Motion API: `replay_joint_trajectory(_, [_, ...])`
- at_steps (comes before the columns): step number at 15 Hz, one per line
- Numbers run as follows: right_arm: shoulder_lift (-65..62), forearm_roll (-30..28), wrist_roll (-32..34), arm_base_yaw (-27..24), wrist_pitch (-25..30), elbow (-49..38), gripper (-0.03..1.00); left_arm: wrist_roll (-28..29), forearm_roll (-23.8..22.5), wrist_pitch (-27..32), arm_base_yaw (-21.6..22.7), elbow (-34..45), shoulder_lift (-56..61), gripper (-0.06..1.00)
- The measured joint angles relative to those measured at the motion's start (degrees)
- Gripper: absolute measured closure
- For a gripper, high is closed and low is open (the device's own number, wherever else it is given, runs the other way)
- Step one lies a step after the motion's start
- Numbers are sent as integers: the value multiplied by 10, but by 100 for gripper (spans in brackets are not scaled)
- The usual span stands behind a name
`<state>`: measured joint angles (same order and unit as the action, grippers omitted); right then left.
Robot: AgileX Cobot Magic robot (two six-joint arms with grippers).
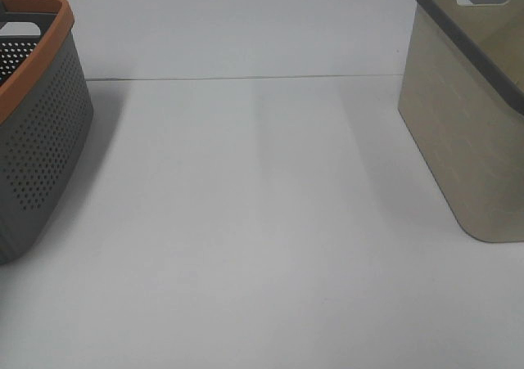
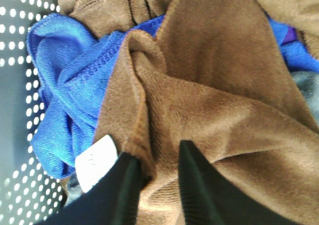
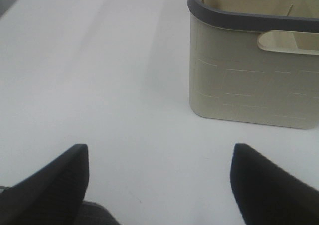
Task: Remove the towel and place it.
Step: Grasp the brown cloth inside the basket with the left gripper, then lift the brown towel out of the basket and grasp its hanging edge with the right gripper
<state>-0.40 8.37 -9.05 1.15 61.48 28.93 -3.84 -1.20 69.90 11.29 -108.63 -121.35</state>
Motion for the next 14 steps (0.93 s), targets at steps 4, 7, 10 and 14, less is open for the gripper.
replay_joint_trajectory(4, [0,0,0,0,0,0,23,1,-25,0,0,0,2,72])
replay_joint_trajectory(7, [0,0,0,0,0,0,23,1,-30,0,0,0,4,86])
replay_joint_trajectory(10, [0,0,0,0,0,0,23,1,-32,0,0,0,4,94])
replay_joint_trajectory(14, [0,0,0,0,0,0,23,1,-32,0,0,0,22,94])
